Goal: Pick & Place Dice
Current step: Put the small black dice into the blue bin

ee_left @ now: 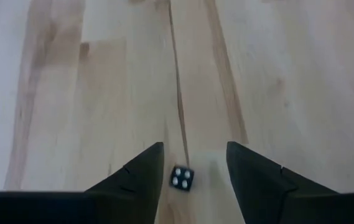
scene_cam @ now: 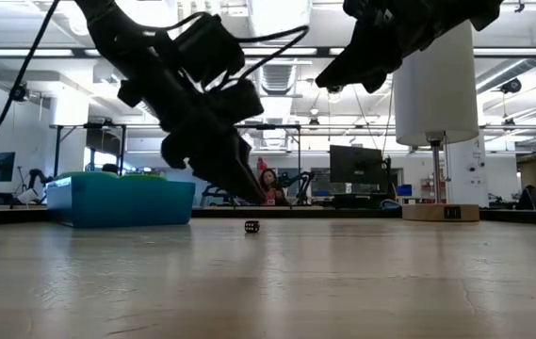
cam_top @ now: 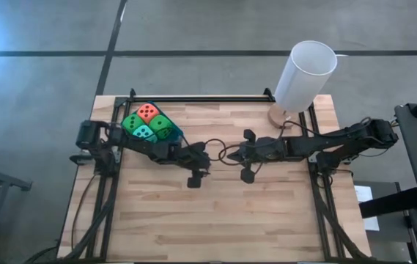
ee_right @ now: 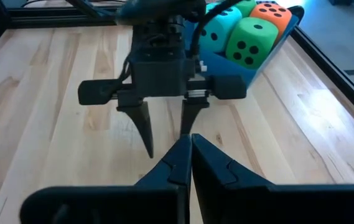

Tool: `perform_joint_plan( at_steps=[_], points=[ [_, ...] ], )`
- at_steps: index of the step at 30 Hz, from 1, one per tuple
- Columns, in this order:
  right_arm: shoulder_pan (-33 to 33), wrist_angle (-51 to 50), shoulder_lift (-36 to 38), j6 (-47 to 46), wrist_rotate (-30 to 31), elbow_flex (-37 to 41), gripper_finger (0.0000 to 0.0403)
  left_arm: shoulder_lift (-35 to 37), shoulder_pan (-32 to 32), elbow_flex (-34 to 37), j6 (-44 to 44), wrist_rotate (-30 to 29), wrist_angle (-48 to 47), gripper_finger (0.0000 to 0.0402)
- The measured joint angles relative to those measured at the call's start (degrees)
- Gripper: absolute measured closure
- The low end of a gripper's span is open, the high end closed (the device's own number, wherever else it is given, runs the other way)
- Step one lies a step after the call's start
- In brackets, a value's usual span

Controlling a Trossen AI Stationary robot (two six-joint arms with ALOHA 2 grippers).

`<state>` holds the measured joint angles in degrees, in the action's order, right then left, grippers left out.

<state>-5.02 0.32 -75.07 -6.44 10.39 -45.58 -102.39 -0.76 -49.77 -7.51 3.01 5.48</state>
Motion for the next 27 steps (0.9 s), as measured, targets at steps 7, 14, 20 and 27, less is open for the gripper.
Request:
perform_joint_plan(
  at_steps=[7, 14, 20, 27],
  points=[
    [0.00, 0.28, 0.01, 0.02, 0.02, 0.00, 0.0394, 0.00, -0.40, 1.26, -0.44, -0.37, 0.84, 0.0228],
    [0.00, 0.48, 0.00, 0.01, 0.07, 0.00, 0.0394, -2.23, -1.28, 1.34, -0.20, -0.60, 1.15, 0.0222],
    [0.00, 0.52, 0.00, 0.02, 0.07, 0.00, 0.0394, -3.19, -1.88, 1.34, -0.18, -0.61, 1.26, 0.0228],
    [0.00, 0.52, 0.00, 0.02, 0.08, 0.00, 0.0394, -3.58, -1.92, 1.36, 0.02, -0.57, 1.24, 0.0232]
  ],
)
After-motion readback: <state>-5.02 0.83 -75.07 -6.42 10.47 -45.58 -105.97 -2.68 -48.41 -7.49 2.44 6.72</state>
